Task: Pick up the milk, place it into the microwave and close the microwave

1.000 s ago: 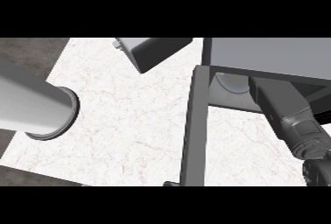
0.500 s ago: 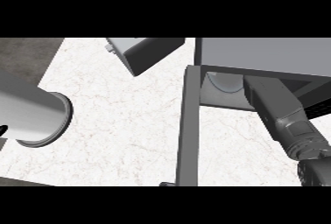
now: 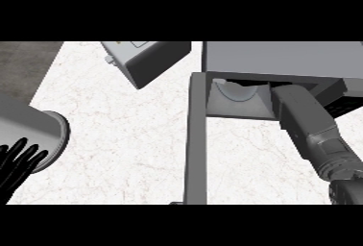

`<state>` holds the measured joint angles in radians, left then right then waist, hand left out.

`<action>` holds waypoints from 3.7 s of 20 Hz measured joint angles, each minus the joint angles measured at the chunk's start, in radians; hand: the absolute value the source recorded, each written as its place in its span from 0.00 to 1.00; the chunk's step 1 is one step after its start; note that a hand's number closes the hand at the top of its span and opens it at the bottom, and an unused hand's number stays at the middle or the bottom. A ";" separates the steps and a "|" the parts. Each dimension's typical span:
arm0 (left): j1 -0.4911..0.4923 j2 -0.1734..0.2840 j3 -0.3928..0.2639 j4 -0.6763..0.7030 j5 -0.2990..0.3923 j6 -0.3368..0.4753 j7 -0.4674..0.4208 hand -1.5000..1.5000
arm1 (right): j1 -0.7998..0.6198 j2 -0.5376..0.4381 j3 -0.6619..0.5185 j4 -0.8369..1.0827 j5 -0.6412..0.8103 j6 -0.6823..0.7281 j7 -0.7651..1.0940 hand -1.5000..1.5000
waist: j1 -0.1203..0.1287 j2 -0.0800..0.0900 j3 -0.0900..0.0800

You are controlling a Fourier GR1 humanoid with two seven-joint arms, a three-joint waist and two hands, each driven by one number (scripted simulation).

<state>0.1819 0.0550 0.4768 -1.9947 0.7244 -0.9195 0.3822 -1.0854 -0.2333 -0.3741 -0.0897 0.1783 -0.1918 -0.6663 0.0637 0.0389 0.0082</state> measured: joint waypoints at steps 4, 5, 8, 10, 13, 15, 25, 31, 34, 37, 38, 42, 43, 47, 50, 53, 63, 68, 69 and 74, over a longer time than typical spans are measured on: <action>0.029 -0.007 -0.059 0.019 -0.021 -0.047 0.008 0.00 | 0.050 0.034 -0.028 -0.021 -0.040 0.114 -0.053 0.00 | -0.028 -0.020 -0.004; 0.030 -0.007 -0.073 0.023 -0.026 -0.054 0.009 0.00 | 0.061 0.048 -0.034 -0.026 -0.049 0.132 -0.065 0.00 | -0.031 -0.022 -0.005; 0.034 -0.024 -0.091 0.037 -0.078 -0.088 -0.007 0.00 | 0.117 0.089 -0.040 -0.040 -0.070 0.205 -0.109 0.00 | -0.048 -0.032 -0.007; 0.020 -0.036 -0.110 0.041 -0.137 -0.098 -0.030 0.00 | 0.162 0.114 -0.040 -0.052 -0.079 0.239 -0.139 0.00 | -0.060 -0.037 -0.008; -0.004 -0.046 -0.122 0.069 -0.217 -0.110 -0.072 0.00 | 0.221 0.142 -0.033 -0.083 -0.093 0.290 -0.157 0.00 | -0.076 -0.044 -0.009; -0.011 -0.049 -0.135 0.091 -0.264 -0.120 -0.106 0.00 | 0.269 0.162 -0.020 -0.109 -0.094 0.305 -0.172 0.00 | -0.085 -0.048 -0.010; -0.072 -0.054 -0.269 0.153 -0.492 -0.037 -0.234 1.00 | 0.565 0.204 0.069 -0.238 -0.058 0.289 -0.227 0.00 | -0.127 -0.061 -0.013; -0.129 -0.055 -0.354 0.206 -0.641 0.005 -0.287 1.00 | 0.766 0.168 0.086 -0.372 -0.074 0.336 -0.268 0.00 | -0.145 -0.060 -0.014; -0.171 -0.055 -0.401 0.243 -0.718 0.032 -0.325 1.00 | 0.858 0.144 0.093 -0.459 -0.089 0.370 -0.267 0.00 | -0.150 -0.058 -0.015; -0.189 -0.055 -0.457 0.291 -0.780 0.069 -0.374 1.00 | 0.969 0.126 0.102 -0.566 -0.107 0.395 -0.271 0.00 | -0.150 -0.055 -0.015; -0.193 -0.055 -0.478 0.310 -0.804 0.087 -0.398 1.00 | 1.001 0.118 0.104 -0.604 -0.117 0.407 -0.263 0.00 | -0.150 -0.054 -0.016; -0.221 -0.055 -0.582 0.372 -0.889 0.187 -0.492 1.00 | 1.139 0.096 0.129 -0.768 -0.152 0.457 -0.240 0.00 | -0.143 -0.051 -0.016; -0.220 -0.055 -0.610 0.391 -0.902 0.212 -0.515 1.00 | 1.175 0.094 0.134 -0.817 -0.164 0.467 -0.234 0.00 | -0.141 -0.050 -0.016; -0.230 -0.054 -0.732 0.472 -0.943 0.304 -0.592 1.00 | 1.306 0.071 0.163 -1.016 -0.211 0.512 -0.202 0.00 | -0.139 -0.047 -0.015; -0.242 -0.052 -0.844 0.532 -0.953 0.379 -0.607 1.00 | 1.368 0.063 0.192 -1.151 -0.262 0.558 -0.151 0.00 | -0.137 -0.045 -0.014; -0.257 -0.051 -0.955 0.589 -0.938 0.481 -0.612 1.00 | 1.443 0.049 0.218 -1.292 -0.321 0.602 -0.102 0.00 | -0.140 -0.044 -0.014; -0.431 -0.038 -1.269 0.709 -0.791 0.938 -0.566 1.00 | 1.562 -0.002 0.293 -1.669 -0.468 0.679 0.082 0.00 | -0.159 -0.034 -0.014; -0.536 -0.027 -1.359 0.757 -0.699 1.120 -0.542 1.00 | 1.590 -0.029 0.324 -1.805 -0.516 0.706 0.157 0.00 | -0.180 -0.028 -0.014; -0.551 -0.025 -1.376 0.763 -0.686 1.158 -0.541 1.00 | 1.597 -0.031 0.331 -1.828 -0.524 0.709 0.170 0.00 | -0.185 -0.027 -0.014; -0.644 -0.031 -1.411 0.796 -0.587 1.285 -0.543 1.00 | 1.608 -0.048 0.353 -1.916 -0.557 0.709 0.236 0.00 | -0.210 -0.018 -0.015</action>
<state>-0.4618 0.0242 -0.9339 -1.1991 0.1378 0.3654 -0.1604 0.5222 -0.2811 -0.0206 -2.0059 -0.3788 0.5167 -0.4299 -0.1465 0.0208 -0.0067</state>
